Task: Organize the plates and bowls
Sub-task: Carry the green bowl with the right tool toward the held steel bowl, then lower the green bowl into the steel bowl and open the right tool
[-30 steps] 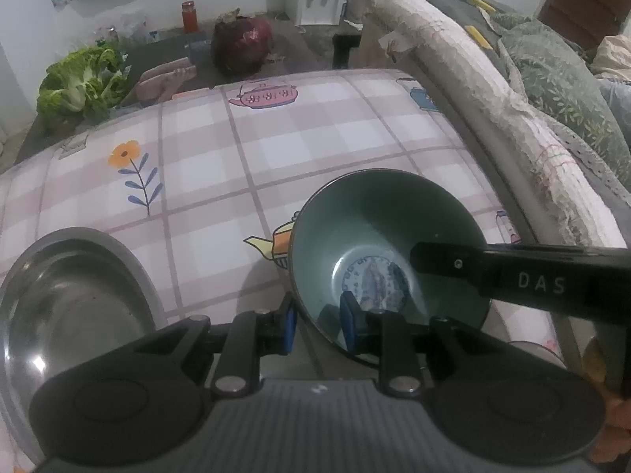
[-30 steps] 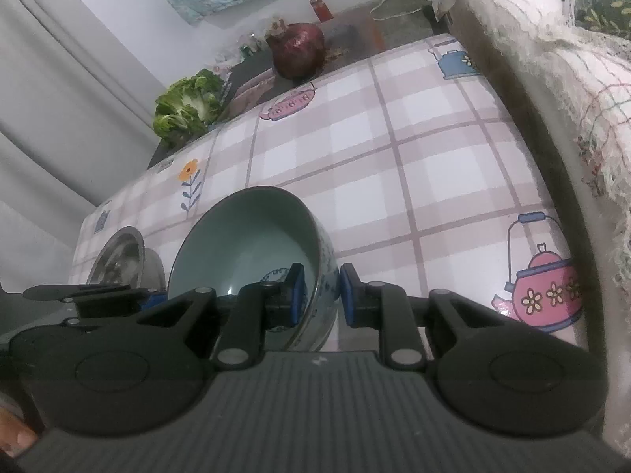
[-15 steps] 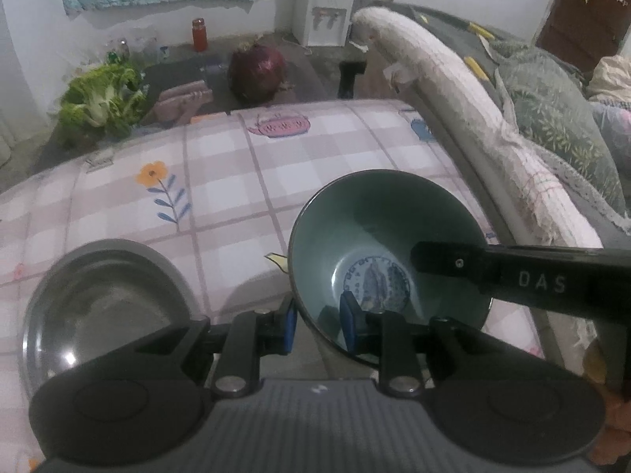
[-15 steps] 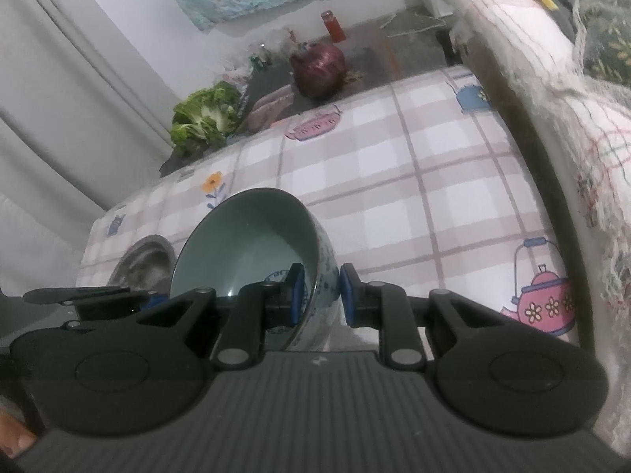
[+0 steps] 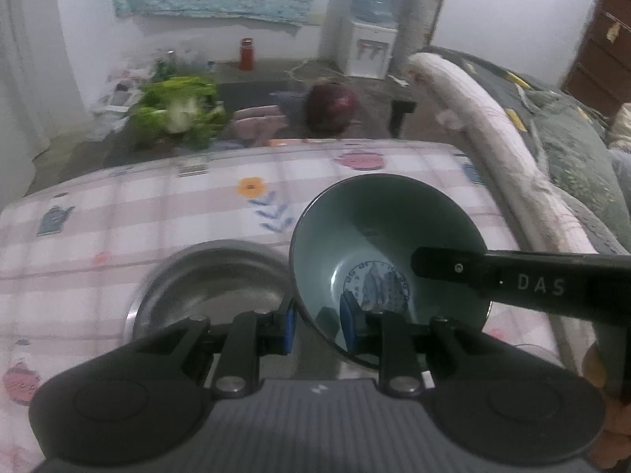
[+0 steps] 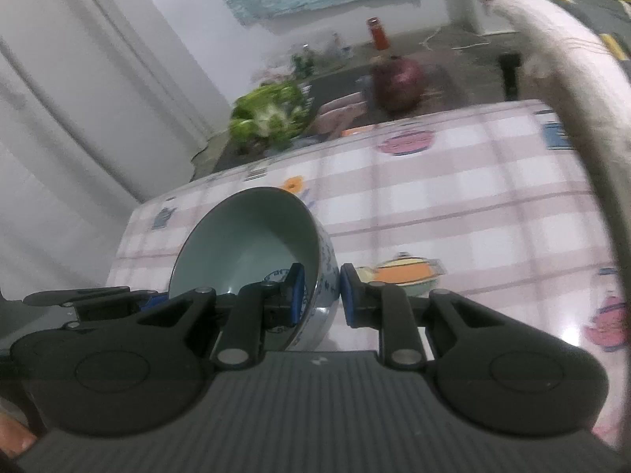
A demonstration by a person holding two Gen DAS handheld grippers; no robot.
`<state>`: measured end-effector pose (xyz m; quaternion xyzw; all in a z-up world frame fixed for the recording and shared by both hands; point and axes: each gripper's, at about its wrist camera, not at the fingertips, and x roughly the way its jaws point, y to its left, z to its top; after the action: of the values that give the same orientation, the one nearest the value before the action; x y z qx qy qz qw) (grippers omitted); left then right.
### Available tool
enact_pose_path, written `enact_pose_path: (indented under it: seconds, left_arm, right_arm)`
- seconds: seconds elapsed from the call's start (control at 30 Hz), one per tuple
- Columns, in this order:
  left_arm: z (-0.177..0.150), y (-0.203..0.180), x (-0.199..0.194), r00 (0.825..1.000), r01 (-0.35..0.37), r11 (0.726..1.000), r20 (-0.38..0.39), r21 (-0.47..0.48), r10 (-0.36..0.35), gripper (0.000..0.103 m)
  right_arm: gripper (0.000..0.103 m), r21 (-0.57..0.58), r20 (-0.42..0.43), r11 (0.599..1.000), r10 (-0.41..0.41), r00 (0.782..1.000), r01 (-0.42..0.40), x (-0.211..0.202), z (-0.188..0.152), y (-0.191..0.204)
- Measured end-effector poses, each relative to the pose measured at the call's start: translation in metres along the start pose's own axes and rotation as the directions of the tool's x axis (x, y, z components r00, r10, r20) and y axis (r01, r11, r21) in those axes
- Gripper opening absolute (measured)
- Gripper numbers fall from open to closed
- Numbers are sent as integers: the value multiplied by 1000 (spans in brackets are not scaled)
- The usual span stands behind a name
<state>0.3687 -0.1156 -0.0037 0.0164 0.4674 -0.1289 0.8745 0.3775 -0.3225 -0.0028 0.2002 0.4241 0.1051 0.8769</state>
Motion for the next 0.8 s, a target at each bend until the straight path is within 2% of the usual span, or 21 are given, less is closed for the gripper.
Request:
enact_pose_path:
  seconds: [0.4, 0.8]
  left_arm:
    - [-14, 77, 5, 998, -65, 993, -34, -96, 62, 24]
    - [-28, 98, 33, 993, -77, 991, -99, -110, 66, 24]
  right_arm:
    - [19, -48, -107, 997, 56, 993, -61, 69, -7, 64]
    - [19, -48, -185, 998, 33, 982, -42, 112, -21, 68]
